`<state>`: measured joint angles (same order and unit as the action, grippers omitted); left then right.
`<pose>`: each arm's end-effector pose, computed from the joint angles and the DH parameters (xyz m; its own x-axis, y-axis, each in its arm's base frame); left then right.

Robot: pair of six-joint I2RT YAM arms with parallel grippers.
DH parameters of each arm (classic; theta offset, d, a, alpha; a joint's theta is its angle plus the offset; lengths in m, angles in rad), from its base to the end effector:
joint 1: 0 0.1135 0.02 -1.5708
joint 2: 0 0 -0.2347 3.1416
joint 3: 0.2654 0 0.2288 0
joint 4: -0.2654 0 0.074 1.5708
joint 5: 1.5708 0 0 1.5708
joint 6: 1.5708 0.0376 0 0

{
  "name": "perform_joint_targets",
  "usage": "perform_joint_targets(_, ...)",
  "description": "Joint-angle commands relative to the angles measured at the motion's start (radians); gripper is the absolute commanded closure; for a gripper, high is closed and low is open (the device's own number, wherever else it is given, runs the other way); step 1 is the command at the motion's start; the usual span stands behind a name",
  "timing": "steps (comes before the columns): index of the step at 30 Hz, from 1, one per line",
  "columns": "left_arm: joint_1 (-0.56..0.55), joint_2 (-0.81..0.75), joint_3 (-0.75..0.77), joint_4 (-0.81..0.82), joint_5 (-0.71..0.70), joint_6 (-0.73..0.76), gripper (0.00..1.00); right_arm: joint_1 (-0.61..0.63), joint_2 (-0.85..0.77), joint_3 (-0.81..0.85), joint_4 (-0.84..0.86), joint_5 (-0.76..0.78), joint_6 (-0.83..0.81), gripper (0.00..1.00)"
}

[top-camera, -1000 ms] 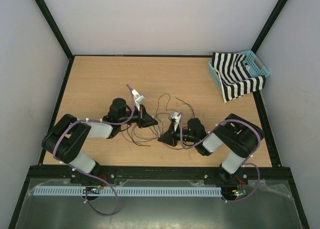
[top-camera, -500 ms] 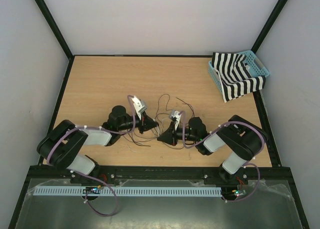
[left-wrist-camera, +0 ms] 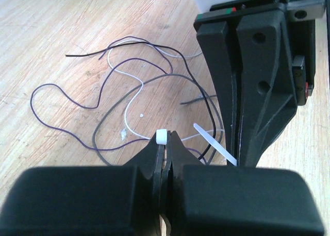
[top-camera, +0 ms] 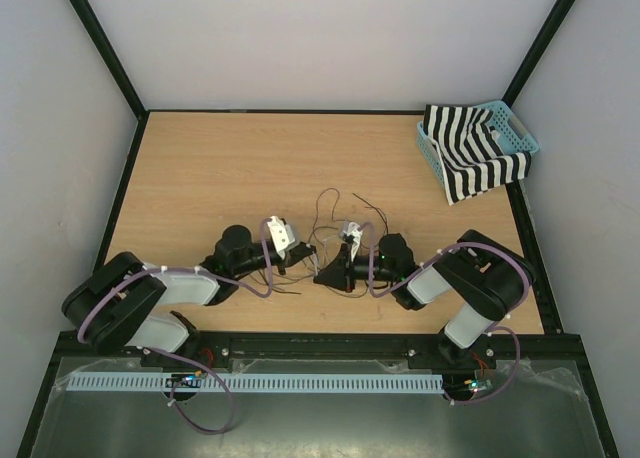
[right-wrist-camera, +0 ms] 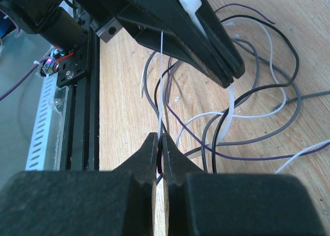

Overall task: Zip-tie the wires
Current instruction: Tie the cable at the center of the board.

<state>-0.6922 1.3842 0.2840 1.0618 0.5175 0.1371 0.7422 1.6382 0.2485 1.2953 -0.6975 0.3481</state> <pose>0.1703 -0.1654 0.1705 0.0985 0.0726 -0.9925 0.9305 0.3469 0.1178 0.1583 0.1780 0.1316 -0.4028 -0.0146 -0.9152 -0.9063 0.1464 0.3965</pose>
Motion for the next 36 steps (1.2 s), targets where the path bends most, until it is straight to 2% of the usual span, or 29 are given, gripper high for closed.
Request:
perform_joint_targets(1,-0.025,-0.020,-0.014,0.044,-0.035,0.123,1.00,-0.014,-0.002,-0.007,0.062,-0.062,0.018,0.88)
perform_joint_targets(6,-0.057,-0.011,-0.017,0.041,-0.066,0.190,1.00,-0.026,-0.028,-0.024,0.036,-0.079,0.005,0.88)
perform_joint_targets(19,-0.089,-0.012,-0.015,0.031,-0.106,0.260,1.00,-0.030,-0.095,0.020,-0.201,-0.119,-0.088,0.88)
perform_joint_targets(36,-0.116,0.009,-0.021,0.023,-0.151,0.308,1.00,-0.032,-0.094,0.037,-0.233,-0.109,-0.094,0.88)
